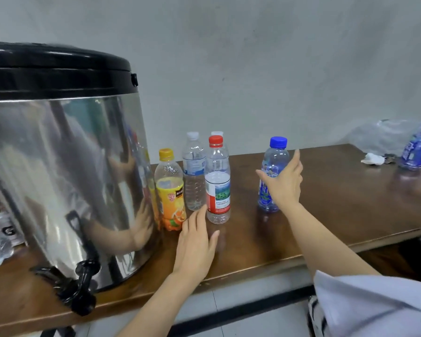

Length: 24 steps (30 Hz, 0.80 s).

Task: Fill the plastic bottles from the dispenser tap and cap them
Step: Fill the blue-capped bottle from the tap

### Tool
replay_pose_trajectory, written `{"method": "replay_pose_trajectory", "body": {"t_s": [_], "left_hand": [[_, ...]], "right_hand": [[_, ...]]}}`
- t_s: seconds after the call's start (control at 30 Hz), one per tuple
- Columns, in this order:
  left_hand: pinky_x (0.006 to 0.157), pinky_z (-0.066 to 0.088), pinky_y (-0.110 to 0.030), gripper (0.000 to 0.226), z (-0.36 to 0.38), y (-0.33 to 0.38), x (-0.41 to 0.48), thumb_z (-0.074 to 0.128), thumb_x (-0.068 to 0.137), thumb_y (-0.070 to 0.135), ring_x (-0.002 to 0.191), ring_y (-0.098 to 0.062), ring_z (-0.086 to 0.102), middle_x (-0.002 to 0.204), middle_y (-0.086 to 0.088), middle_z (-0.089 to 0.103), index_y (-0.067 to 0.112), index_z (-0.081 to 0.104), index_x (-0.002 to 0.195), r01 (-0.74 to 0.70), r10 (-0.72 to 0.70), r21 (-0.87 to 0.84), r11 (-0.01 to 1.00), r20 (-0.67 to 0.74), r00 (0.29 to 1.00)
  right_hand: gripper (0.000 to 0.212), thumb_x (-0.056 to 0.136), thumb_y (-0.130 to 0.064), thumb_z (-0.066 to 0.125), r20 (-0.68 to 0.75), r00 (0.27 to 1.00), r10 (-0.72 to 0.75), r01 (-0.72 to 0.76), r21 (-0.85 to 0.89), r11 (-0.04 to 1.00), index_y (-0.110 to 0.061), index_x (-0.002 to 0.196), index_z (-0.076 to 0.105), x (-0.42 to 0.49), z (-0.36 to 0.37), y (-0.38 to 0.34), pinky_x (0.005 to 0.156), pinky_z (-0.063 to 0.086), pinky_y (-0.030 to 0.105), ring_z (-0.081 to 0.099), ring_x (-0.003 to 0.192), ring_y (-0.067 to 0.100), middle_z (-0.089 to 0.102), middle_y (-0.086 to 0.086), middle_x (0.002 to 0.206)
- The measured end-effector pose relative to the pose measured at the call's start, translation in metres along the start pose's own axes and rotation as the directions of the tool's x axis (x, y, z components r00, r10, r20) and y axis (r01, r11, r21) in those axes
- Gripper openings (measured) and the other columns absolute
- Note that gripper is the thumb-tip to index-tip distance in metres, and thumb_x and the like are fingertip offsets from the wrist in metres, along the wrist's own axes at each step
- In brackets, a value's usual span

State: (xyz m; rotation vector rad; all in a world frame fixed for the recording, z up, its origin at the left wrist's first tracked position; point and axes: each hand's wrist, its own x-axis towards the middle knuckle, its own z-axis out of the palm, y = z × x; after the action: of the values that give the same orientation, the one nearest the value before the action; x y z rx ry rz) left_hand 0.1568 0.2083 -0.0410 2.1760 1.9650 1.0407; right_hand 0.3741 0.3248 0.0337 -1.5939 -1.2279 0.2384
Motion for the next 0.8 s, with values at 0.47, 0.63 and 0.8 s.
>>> {"method": "replay_pose_trajectory", "body": {"t_s": [0.47,0.63,0.8], "left_hand": [[0.114,0.023,-0.015,0.056,-0.058,0.02,-0.03,0.054,0.101,0.03,0.134,0.009,0.025,0.148,0.013,0.035,0.021,0.031,0.151,-0.234,0.193,-0.279,0.931,-0.165,0.967],[0.103,0.043,-0.027,0.035,-0.139,0.033,-0.039,0.054,0.1,0.022,0.115,-0.003,0.053,0.124,0.011,0.053,0.018,0.053,0.134,-0.299,0.163,-0.54,0.787,-0.285,0.945],[0.096,0.036,-0.003,0.038,-0.214,0.032,-0.063,0.046,0.104,0.008,0.114,0.014,0.049,0.14,0.003,0.05,0.015,0.047,0.142,-0.263,0.286,-0.635,0.727,-0.069,0.956]], "right_hand": [[0.101,0.081,-0.028,0.08,0.025,0.966,-0.256,0.254,0.084,0.964,-0.033,0.155,0.012,-0.113,-0.045,-0.049,0.089,0.05,0.04,0.053,0.126,0.024,0.037,-0.001,0.151],[0.099,0.081,-0.029,0.08,0.091,0.921,-0.379,0.361,0.166,0.918,-0.037,0.153,0.014,-0.21,-0.062,-0.082,0.087,0.046,0.033,0.054,0.121,0.017,0.039,-0.005,0.146],[0.102,0.079,-0.032,0.082,0.246,0.866,-0.435,0.374,0.258,0.891,-0.05,0.149,0.01,-0.282,-0.059,-0.107,0.099,0.048,0.04,0.048,0.13,0.009,0.034,-0.019,0.151]]}}
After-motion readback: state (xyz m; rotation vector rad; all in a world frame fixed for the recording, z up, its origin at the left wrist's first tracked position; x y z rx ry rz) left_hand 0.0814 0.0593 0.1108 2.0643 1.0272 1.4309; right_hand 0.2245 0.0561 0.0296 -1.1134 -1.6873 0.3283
